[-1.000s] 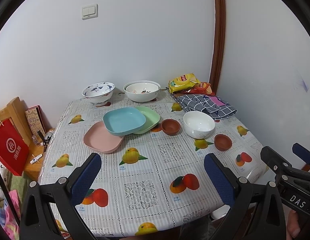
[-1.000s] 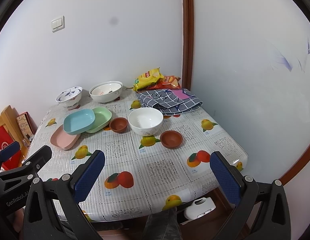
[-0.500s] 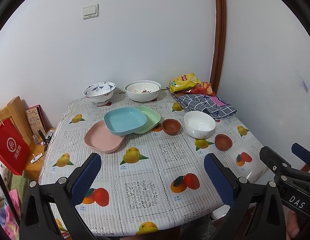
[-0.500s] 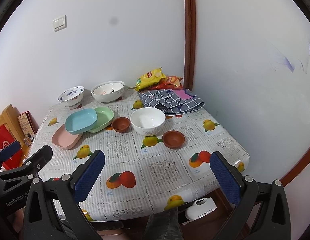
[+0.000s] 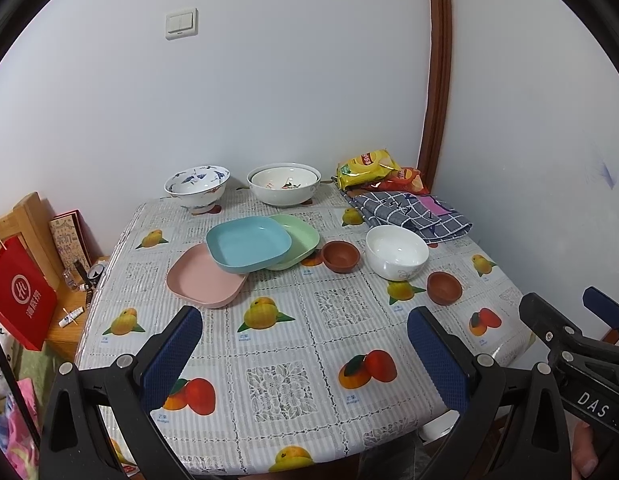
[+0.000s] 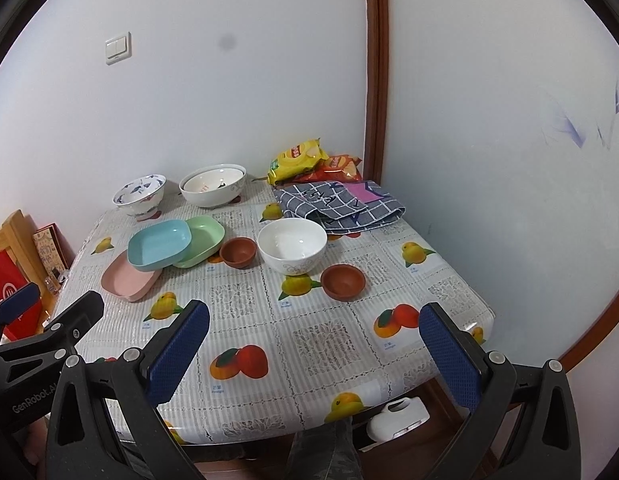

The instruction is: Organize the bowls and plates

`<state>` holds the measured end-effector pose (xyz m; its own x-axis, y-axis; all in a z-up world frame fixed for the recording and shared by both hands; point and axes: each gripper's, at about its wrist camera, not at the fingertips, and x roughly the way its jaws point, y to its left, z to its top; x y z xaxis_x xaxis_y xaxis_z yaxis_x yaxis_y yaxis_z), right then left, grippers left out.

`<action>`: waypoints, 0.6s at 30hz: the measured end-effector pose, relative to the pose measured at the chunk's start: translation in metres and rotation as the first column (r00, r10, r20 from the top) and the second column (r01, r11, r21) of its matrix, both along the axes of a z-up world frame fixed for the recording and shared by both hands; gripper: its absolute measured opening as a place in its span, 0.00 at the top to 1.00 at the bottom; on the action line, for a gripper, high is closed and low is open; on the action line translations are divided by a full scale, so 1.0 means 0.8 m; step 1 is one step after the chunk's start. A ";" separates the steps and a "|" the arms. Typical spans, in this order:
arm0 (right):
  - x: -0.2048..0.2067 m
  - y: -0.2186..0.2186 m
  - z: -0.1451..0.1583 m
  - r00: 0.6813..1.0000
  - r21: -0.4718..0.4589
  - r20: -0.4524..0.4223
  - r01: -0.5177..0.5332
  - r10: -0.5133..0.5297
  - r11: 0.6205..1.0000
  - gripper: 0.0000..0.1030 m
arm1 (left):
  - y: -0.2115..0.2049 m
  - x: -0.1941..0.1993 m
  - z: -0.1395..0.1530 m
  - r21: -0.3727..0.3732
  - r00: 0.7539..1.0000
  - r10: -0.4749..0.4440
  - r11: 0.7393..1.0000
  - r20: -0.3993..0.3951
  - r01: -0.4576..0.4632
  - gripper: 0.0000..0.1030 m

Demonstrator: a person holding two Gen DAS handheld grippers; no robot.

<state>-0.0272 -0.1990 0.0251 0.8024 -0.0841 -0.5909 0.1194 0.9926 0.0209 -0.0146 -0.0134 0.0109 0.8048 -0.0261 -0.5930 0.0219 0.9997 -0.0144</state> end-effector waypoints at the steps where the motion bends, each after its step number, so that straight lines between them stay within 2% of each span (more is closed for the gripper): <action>1: 0.000 0.000 0.000 1.000 0.000 0.000 0.000 0.000 1.000 0.00 | 0.000 0.001 0.000 -0.002 1.000 0.001 1.000 0.000 -0.001 0.00; 11: 0.011 0.009 -0.006 1.000 0.012 -0.002 -0.026 0.027 1.000 0.00 | 0.011 0.010 -0.006 -0.020 1.000 0.018 1.000 -0.005 -0.019 0.00; 18: 0.032 0.017 -0.010 0.999 0.020 0.006 -0.046 0.046 0.999 0.00 | 0.024 0.035 -0.008 -0.017 0.999 0.040 0.999 -0.027 -0.040 0.00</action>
